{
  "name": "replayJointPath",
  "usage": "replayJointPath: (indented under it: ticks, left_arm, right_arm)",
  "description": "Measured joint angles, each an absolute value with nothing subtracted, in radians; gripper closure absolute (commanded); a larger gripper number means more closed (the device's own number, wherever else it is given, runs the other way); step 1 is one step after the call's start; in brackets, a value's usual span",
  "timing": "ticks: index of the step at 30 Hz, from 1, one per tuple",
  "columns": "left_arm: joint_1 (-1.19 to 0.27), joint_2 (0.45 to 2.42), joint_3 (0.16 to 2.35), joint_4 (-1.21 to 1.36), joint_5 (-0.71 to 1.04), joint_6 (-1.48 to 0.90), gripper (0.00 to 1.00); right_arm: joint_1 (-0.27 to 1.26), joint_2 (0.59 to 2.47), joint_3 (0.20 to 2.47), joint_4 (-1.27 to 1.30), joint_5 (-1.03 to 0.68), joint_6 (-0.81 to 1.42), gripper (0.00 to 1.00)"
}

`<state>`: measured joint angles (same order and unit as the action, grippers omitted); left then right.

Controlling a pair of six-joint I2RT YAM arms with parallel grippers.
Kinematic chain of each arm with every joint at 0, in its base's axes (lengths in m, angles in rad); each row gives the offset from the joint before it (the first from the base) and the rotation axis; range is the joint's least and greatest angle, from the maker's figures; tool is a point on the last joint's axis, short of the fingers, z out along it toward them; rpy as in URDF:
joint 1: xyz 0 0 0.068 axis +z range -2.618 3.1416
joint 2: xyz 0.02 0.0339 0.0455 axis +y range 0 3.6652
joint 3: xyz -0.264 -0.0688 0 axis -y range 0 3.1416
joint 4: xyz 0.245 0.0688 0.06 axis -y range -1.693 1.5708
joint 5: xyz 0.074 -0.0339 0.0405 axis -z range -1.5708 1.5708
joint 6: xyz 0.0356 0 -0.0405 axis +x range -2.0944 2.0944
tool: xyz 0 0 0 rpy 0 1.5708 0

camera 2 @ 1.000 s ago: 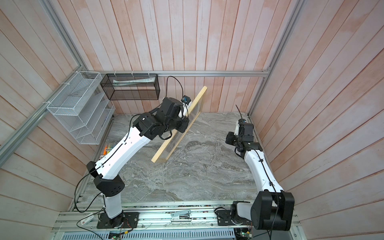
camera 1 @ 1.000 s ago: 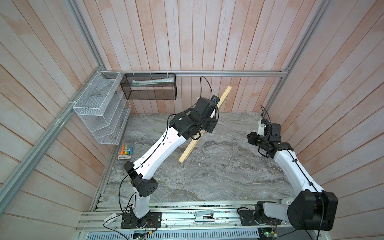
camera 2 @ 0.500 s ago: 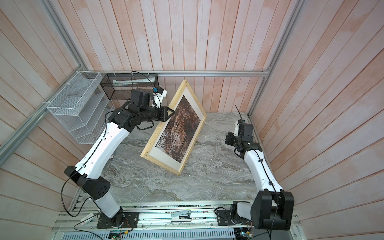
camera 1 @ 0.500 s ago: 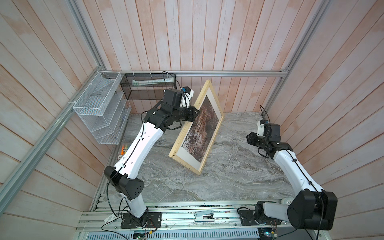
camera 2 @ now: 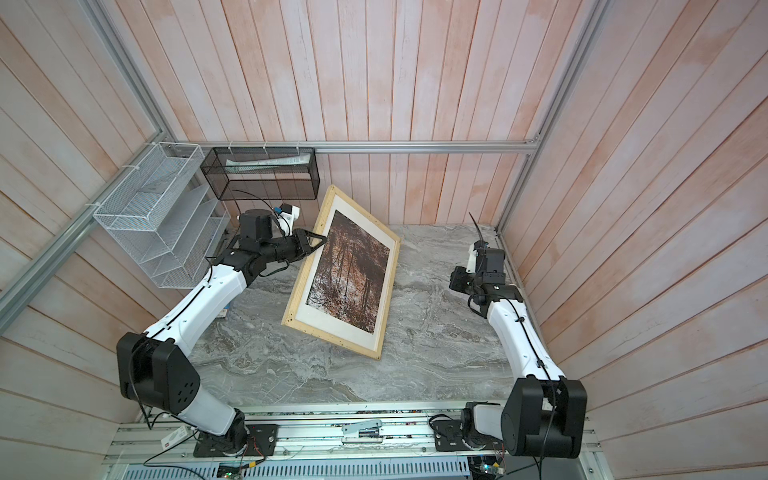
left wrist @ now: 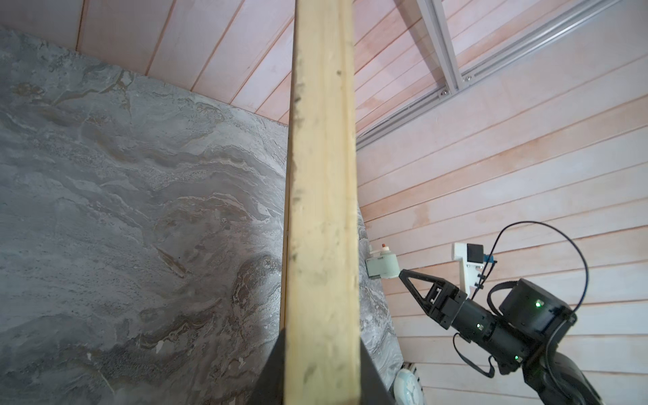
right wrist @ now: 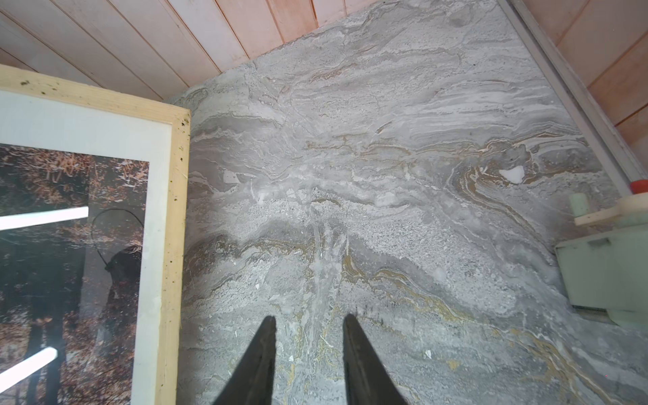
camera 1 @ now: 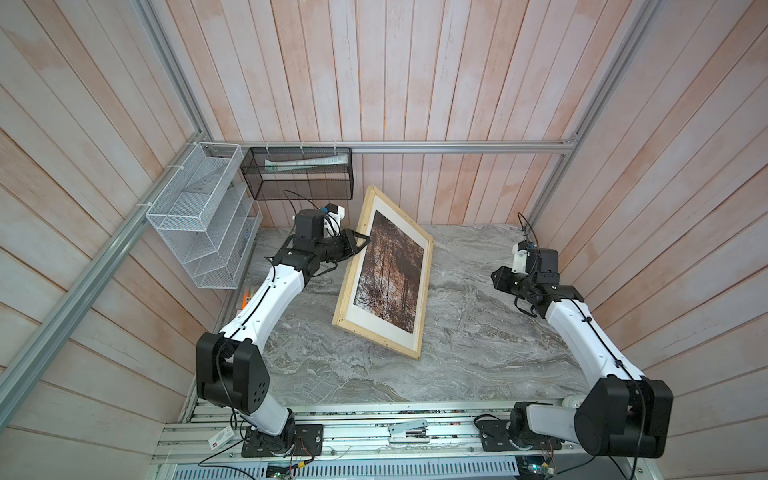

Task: Put the photo into the frame
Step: 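Lower the flipped frame onto the table with the left gripper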

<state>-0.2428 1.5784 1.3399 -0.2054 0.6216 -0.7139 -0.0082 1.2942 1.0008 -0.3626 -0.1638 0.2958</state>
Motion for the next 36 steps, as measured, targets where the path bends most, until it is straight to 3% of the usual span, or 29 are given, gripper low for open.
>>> replayJointPath:
  ticks: [9, 22, 32, 36]
  left_arm:
    - [-0.233, 1.565, 1.063, 0.08, 0.648, -0.916, 1.0]
    - [-0.224, 1.545, 0.988, 0.154, 0.632, -0.947, 1.0]
    - [-0.203, 1.617, 0.979, 0.195, 0.632, -0.947, 0.82]
    - [-0.201, 1.644, 0.978, 0.22, 0.632, -0.942, 0.66]
  right_arm:
    - [-0.008, 1.304, 0.995, -0.352, -0.185, 0.3, 0.66]
    - [-0.008, 1.332, 0.992, -0.34, -0.22, 0.299, 0.66]
    - [-0.008, 1.355, 0.992, -0.336, -0.23, 0.299, 0.66]
    - [-0.008, 1.369, 0.992, -0.336, -0.234, 0.299, 0.66]
